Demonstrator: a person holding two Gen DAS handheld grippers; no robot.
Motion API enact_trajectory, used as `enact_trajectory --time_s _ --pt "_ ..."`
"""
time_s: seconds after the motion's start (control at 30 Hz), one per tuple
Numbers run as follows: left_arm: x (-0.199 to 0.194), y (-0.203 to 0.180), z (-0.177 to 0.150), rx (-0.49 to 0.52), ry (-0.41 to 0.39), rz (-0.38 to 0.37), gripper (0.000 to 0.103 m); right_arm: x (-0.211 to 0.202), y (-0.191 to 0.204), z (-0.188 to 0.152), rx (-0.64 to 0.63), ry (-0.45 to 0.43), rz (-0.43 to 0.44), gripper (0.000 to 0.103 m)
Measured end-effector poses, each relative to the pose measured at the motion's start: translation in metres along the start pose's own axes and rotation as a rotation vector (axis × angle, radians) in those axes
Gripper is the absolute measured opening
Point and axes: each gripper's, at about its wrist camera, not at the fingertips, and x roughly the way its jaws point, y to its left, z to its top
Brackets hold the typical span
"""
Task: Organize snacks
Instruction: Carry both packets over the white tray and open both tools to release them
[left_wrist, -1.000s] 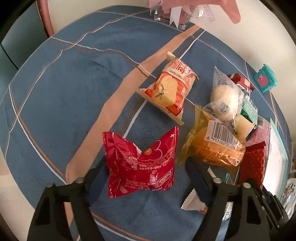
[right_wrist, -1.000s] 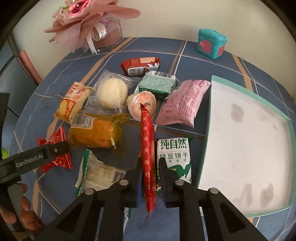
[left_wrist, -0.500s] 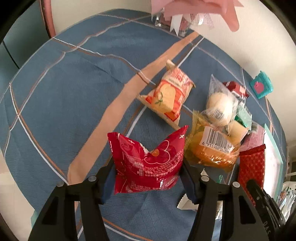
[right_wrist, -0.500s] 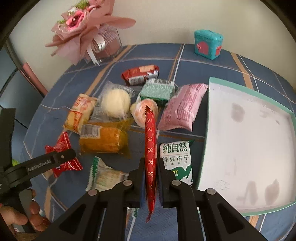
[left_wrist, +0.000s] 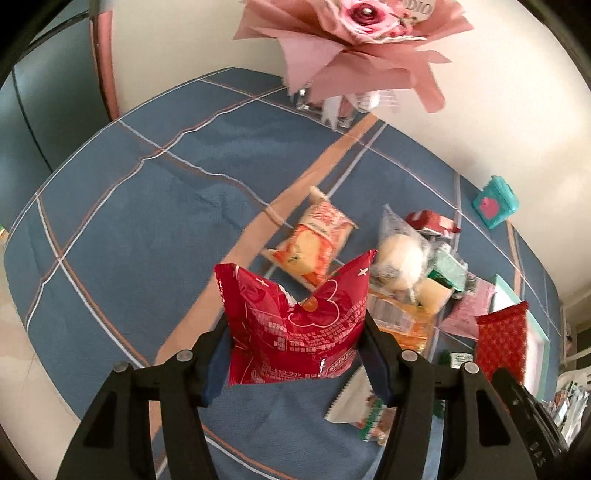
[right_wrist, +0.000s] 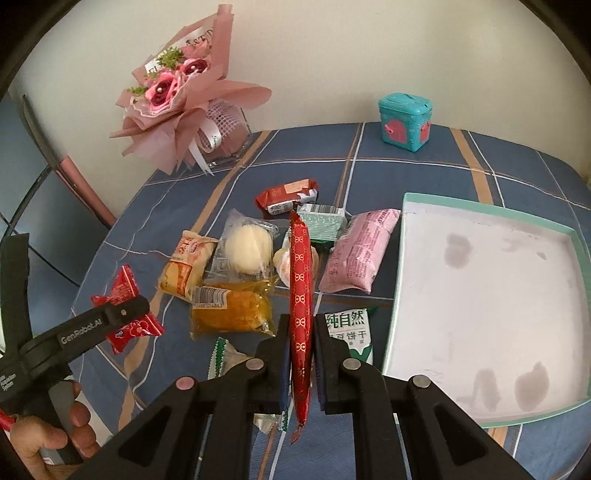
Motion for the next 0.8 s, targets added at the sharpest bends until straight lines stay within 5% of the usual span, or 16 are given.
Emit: enact_trajectory --time_s 0.2,0.8 --pt "-0.007 -0.043 -0.005 0.092 -0.013 -0.031 0.064 -0.006 -0.022 0.004 0.052 -0.016 -0.025 0.012" --pt "-0.009 -0.201 -0.036 0.461 -0.015 -0.126 0.064 -0.052 -0.176 0.002 0.366 -0.082 -0.236 0.012"
